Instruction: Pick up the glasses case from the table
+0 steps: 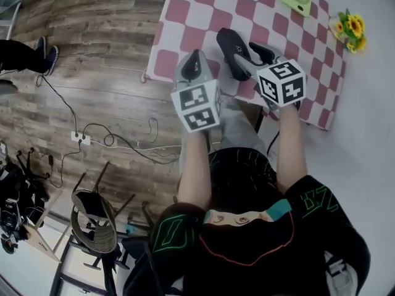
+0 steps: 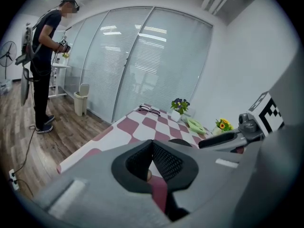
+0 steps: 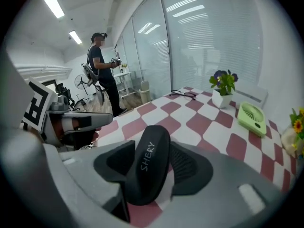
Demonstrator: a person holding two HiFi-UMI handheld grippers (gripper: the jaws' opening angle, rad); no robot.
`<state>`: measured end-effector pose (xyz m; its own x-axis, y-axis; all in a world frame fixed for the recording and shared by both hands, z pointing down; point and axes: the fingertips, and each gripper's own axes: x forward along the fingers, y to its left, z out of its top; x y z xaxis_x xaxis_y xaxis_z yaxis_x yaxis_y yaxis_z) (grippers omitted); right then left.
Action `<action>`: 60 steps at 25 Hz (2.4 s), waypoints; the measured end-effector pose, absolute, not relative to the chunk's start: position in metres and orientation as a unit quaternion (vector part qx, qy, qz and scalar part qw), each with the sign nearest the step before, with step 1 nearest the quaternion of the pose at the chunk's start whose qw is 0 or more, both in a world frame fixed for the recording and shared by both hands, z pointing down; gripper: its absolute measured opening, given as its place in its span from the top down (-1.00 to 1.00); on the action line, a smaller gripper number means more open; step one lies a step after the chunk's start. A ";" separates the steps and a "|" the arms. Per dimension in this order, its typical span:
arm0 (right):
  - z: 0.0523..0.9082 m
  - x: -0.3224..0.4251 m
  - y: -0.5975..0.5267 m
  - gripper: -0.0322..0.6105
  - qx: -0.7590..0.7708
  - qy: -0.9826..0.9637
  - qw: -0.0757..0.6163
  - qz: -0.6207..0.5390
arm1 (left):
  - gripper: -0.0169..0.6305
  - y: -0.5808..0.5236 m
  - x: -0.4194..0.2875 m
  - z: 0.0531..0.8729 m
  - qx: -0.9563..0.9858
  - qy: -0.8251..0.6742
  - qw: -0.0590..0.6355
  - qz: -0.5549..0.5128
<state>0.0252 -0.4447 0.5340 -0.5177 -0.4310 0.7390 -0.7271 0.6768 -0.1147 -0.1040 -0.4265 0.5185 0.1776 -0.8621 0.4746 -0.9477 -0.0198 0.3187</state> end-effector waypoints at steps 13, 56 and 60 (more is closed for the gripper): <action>0.565 0.019 -0.457 -0.09 0.276 -0.846 0.309 0.335 | 0.92 -0.442 -0.105 0.534 0.693 -0.653 0.291 0.093; 0.343 0.005 -0.530 -0.05 0.463 -0.880 0.101 0.021 | 0.92 -0.500 -0.148 0.332 0.745 -0.664 0.060 0.023; 0.307 0.029 -0.535 -0.05 0.506 -0.858 0.077 -0.047 | 0.92 -0.505 -0.133 0.307 0.753 -0.658 0.020 0.008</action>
<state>0.0287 -0.5347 0.3072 -0.4766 -0.8750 0.0848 -0.8606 0.4841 0.1583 -0.1332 -0.5045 0.3065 0.1353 -0.9901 0.0377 -0.9907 -0.1346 0.0194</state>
